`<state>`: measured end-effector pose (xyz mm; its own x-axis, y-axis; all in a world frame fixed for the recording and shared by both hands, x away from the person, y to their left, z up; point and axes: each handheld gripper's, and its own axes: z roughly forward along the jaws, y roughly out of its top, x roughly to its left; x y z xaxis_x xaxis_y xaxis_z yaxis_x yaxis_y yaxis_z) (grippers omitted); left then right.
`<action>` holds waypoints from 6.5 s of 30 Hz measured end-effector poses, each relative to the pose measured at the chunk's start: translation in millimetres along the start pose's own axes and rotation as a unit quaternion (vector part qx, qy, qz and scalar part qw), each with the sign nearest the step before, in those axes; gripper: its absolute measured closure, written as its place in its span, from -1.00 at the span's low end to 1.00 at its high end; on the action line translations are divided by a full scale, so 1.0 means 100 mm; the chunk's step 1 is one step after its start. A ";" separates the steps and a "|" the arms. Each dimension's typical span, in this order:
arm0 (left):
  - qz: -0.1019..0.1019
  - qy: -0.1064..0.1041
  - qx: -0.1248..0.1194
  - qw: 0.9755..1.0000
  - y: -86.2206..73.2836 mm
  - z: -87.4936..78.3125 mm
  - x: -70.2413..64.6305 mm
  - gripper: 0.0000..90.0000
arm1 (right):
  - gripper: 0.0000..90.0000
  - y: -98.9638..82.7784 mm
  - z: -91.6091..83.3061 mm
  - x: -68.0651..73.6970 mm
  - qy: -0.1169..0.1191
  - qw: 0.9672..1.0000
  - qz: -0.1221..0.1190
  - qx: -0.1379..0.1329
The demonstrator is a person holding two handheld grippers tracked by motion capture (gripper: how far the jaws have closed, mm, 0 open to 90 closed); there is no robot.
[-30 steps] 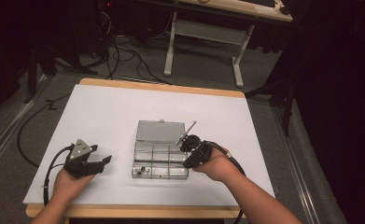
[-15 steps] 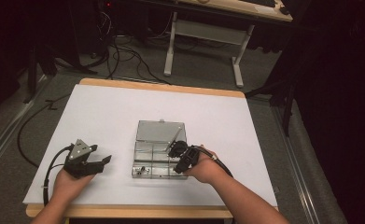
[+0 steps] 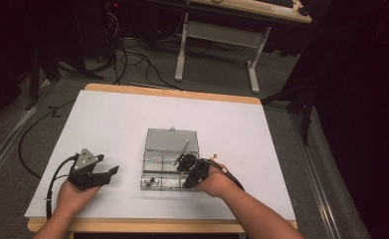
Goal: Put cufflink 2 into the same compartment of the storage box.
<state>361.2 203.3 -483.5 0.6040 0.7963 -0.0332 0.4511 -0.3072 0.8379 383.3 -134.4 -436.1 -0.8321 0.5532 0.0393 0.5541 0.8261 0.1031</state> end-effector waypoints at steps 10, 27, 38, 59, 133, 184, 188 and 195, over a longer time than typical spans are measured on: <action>0.000 0.000 0.002 1.000 0.00 0.00 0.00 -0.34 | 0.56 0.01 -0.06 0.01 0.003 1.000 -0.007 -0.008; 0.001 -0.003 0.005 1.000 0.00 0.00 0.00 -0.34 | 0.67 -0.16 -0.68 -0.38 -0.041 0.997 0.049 -0.053; 0.000 -0.002 0.006 1.000 0.00 0.00 0.00 -0.34 | 0.77 -0.37 -0.59 -0.78 -0.060 0.992 0.101 -0.040; 0.000 -0.002 0.008 1.000 0.00 0.01 0.00 -0.33 | 0.88 -0.16 -0.15 -1.29 -0.084 0.979 0.183 -0.038; 0.005 0.001 0.012 1.000 0.01 0.01 -0.01 -0.33 | 0.76 -0.50 -0.24 -0.99 -0.038 0.987 0.157 -0.006; 0.001 -0.001 0.009 1.000 0.00 0.01 0.00 -0.33 | 0.75 -0.07 -0.48 -0.13 -0.005 0.999 0.035 -0.031; -0.001 0.001 0.006 1.000 0.00 0.01 0.00 -0.33 | 0.75 -0.04 -0.44 -0.10 -0.007 0.999 0.029 -0.027; -0.002 0.000 0.005 1.000 0.00 0.01 0.00 -0.33 | 0.76 0.00 -0.40 -0.08 -0.007 1.000 0.021 -0.017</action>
<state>361.8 203.2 -483.8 0.6022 0.7975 -0.0354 0.4593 -0.3099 0.8325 389.0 -143.6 -397.0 -0.8074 0.5891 0.0310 0.5874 0.7980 0.1350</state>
